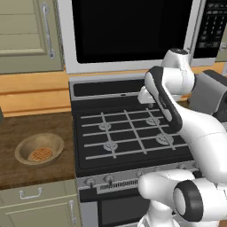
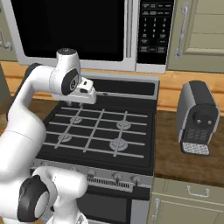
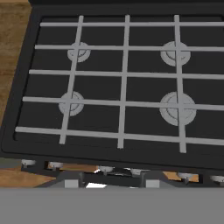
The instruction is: Open the microwave, place the bowl with waffle inside the microwave, then close the microwave door and turn it on.
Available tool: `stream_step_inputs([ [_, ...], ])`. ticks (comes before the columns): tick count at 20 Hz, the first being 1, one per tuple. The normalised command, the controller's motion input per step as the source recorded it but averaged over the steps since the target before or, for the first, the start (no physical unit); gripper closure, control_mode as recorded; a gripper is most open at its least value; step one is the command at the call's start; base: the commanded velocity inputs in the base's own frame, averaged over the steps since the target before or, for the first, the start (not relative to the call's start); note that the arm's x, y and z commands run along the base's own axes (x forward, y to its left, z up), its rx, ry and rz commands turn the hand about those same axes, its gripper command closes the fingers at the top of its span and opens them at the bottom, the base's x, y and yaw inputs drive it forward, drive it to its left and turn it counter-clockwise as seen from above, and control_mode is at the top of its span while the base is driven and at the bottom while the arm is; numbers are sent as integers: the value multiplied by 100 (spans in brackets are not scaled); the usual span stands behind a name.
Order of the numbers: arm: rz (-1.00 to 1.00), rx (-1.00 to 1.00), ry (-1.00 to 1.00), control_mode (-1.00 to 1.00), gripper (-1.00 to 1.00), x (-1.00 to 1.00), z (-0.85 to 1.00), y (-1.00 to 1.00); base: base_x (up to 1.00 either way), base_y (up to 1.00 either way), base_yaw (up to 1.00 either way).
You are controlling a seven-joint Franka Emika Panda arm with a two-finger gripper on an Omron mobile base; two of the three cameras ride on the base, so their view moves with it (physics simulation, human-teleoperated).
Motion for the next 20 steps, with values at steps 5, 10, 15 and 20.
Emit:
stream_step_inputs([
  [5, 0, 0, -21, -100, -100, -16, 11, -9, 0, 0, 0],
  [10, 0, 1, -41, -100, -100, -41, 56, -26, 0, 0, 0],
  [15, -5, 7, -33, -100, -100, -31, 90, -56, 0, 0, 0],
  [20, -9, 6, -27, -100, -100, -39, 100, -70, 0, 0, 0],
])
